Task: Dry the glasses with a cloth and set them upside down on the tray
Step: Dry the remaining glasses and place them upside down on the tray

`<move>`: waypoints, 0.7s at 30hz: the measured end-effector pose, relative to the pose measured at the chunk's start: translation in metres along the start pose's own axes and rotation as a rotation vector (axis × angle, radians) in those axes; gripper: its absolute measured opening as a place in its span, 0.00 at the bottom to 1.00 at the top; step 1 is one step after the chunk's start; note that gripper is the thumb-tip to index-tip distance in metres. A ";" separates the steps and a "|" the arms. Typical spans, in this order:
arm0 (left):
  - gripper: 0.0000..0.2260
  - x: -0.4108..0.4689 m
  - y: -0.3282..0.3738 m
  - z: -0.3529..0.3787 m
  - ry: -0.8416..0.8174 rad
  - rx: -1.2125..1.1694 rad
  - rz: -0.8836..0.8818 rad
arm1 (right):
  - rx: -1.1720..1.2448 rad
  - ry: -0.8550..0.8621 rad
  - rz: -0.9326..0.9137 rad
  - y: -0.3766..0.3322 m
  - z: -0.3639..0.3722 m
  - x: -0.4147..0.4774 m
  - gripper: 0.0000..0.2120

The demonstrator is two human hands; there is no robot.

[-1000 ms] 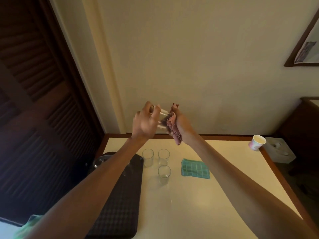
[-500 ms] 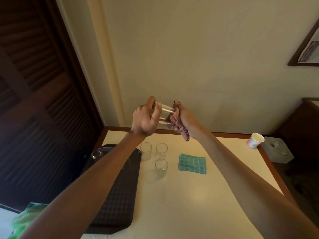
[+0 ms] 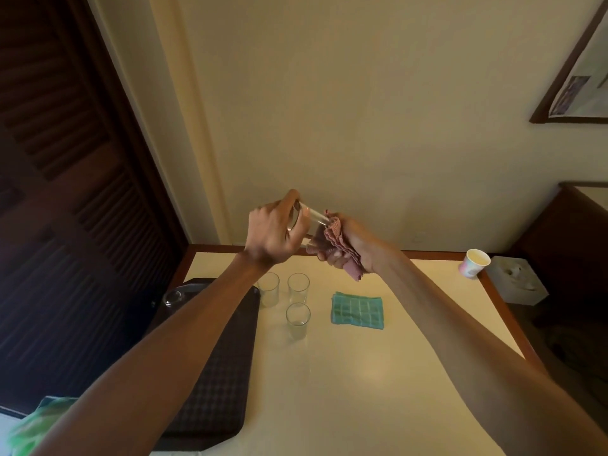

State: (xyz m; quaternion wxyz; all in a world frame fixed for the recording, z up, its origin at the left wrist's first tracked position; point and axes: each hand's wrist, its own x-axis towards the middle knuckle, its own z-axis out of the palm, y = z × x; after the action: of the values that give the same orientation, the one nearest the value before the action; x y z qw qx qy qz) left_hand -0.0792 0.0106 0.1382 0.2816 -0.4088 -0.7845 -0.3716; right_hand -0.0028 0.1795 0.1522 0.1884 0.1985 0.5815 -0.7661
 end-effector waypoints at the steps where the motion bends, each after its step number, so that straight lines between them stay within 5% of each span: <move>1: 0.18 -0.003 -0.001 0.002 -0.009 0.013 -0.003 | -0.011 0.034 -0.005 0.002 0.001 0.001 0.38; 10: 0.23 -0.002 0.020 0.031 -0.096 0.083 -0.317 | -0.167 0.461 -0.500 0.034 -0.015 0.016 0.36; 21: 0.23 -0.041 0.014 0.083 -0.383 0.040 -0.691 | -0.240 0.487 -0.279 0.085 -0.077 0.002 0.27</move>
State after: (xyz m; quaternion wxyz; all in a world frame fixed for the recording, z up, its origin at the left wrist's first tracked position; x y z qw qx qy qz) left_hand -0.0580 0.0660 0.0658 -0.0038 -0.1769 -0.9213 -0.3461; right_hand 0.0456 0.2320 0.0632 -0.0414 0.2711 0.7176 -0.6402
